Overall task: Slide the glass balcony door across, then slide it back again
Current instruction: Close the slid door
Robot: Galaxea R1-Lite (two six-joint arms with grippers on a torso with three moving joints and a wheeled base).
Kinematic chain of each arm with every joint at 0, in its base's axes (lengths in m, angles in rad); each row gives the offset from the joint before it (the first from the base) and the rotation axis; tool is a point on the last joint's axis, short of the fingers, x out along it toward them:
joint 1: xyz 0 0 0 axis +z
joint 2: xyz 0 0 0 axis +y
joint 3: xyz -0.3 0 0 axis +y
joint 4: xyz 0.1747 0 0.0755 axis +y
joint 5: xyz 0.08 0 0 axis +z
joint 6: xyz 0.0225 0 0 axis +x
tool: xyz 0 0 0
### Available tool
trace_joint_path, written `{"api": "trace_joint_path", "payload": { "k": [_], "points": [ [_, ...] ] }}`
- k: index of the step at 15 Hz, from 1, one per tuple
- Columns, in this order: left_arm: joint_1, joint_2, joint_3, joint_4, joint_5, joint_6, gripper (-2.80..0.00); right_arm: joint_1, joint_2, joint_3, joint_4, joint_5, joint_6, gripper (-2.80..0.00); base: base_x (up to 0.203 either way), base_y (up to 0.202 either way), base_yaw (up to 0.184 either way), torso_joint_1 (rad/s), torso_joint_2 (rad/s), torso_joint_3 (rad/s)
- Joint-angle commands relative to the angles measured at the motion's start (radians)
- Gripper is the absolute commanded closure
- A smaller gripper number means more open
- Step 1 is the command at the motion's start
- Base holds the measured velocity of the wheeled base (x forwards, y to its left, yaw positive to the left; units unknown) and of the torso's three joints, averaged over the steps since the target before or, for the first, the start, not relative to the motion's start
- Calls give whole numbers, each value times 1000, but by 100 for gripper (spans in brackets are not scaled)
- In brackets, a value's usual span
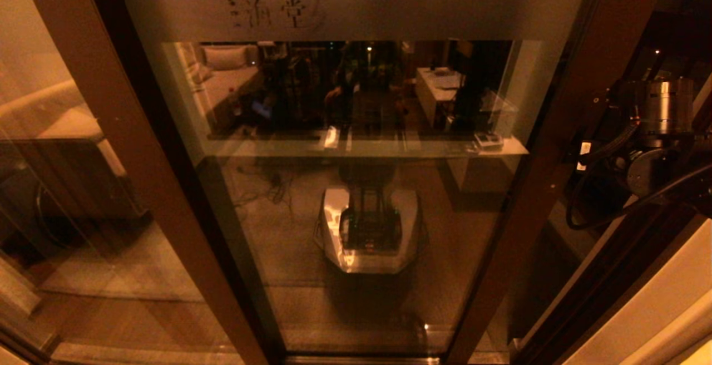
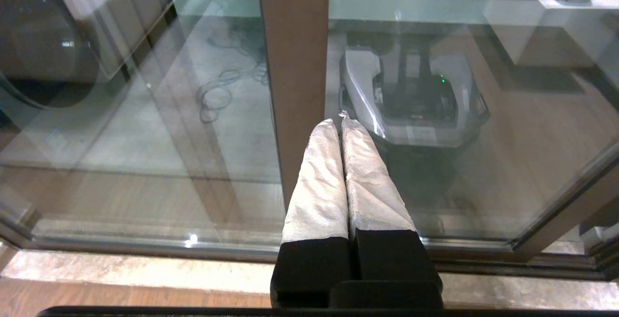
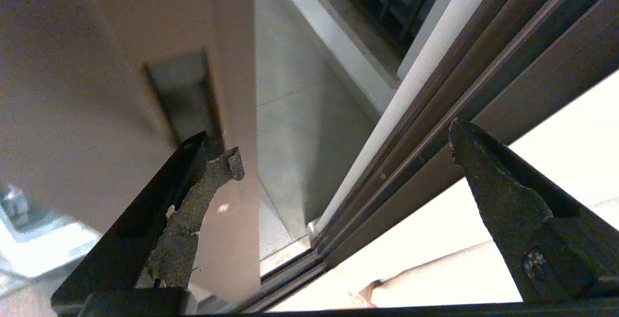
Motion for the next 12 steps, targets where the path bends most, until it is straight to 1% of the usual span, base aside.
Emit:
{"api": "trace_joint_path", "payload": {
  "k": [1,8,12],
  "points": [
    [0,0,0,0,1,0,0,-16,19,-17,-2,-3,1,-280,0,0,0,0,0,0],
    [0,0,0,0,1,0,0,-41,45,-32,-11,-2,-4,-280,0,0,0,0,0,0],
    [0,0,0,0,1,0,0,-74,61,-49,-14,-2,-19,-280,0,0,0,0,0,0]
  ]
}}
